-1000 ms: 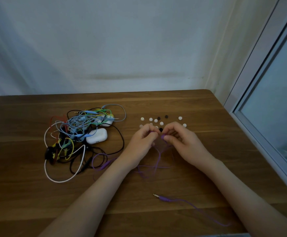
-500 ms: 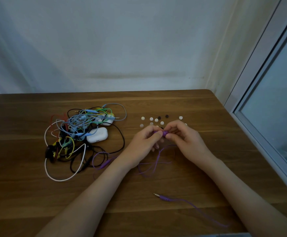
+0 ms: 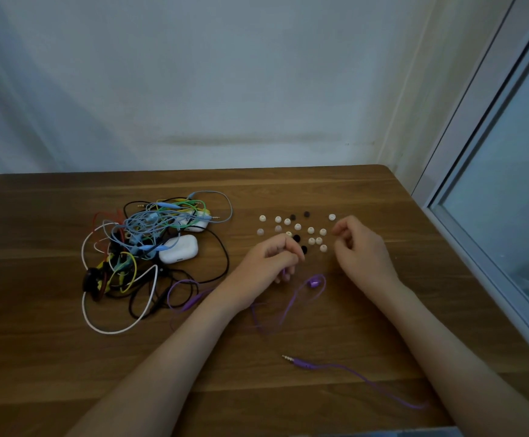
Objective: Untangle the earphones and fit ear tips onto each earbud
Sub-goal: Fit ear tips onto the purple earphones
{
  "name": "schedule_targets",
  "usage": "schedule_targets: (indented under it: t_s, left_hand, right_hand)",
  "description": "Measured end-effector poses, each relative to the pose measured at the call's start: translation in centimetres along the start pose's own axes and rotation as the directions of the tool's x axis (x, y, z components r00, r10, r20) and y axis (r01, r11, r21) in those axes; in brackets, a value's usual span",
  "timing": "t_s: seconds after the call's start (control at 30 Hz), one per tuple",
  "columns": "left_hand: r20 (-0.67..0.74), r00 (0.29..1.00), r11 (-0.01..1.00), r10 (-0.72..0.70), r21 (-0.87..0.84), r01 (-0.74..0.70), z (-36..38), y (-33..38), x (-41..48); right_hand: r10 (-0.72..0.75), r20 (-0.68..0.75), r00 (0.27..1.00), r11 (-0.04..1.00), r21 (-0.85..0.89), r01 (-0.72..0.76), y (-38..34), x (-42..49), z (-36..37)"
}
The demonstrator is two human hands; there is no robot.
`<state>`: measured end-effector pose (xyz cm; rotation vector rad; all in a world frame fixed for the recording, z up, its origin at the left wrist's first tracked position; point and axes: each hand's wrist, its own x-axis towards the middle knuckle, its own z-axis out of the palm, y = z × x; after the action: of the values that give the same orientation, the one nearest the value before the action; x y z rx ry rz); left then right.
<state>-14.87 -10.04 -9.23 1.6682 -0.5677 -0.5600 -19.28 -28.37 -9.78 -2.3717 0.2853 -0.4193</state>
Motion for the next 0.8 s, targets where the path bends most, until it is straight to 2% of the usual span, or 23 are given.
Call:
schedule_targets:
  t_s: [0.13, 0.27, 0.37, 0.47, 0.57, 0.67, 0.8]
  left_hand:
    - [-0.005, 1.0, 1.0, 0.007, 0.014, -0.007, 0.0, -0.2, 0.2]
    - [-0.075, 0.997, 0.999, -0.01, 0.038, 0.012, 0.1, -0.4, 0.4]
    - [-0.086, 0.996, 0.999, -0.003, 0.036, 0.006, 0.2, -0.4, 0.4]
    - [-0.081, 0.997, 1.0, 0.014, 0.027, -0.012, 0.2, -0.4, 0.4]
    - [-0.092, 0.996, 0.999, 0.007, -0.048, -0.012, 0.1, -0.3, 0.4]
    - [-0.133, 0.991, 0.999, 0.024, -0.044, -0.03, 0.1, -0.4, 0.4]
    - [-0.141, 0.99, 1.0, 0.019, -0.02, -0.022, 0.0, -0.7, 0.6]
  right_hand:
    - [-0.015, 0.057, 0.998, 0.997, -0.073, 0.019, 0.4, 0.2, 0.6]
    - [-0.08, 0.09, 0.993, 0.976, -0.197, 0.097, 0.4, 0.2, 0.7]
    - [-0.088, 0.1, 0.991, 0.971, -0.214, 0.107, 0.0, 0.0, 0.4]
    - [-0.144, 0.161, 0.976, 0.988, -0.033, 0.151, -0.7, -0.5, -0.1]
    - [-0.202, 0.31, 0.929, 0.973, 0.17, 0.155, -1.4, -1.1, -0.4]
    - [-0.239, 0.409, 0.881, 0.963, 0.217, 0.161, -1.5, -1.1, -0.4]
    - [-0.231, 0.519, 0.823, 0.969, 0.197, 0.148, -1.3, -0.8, -0.7]
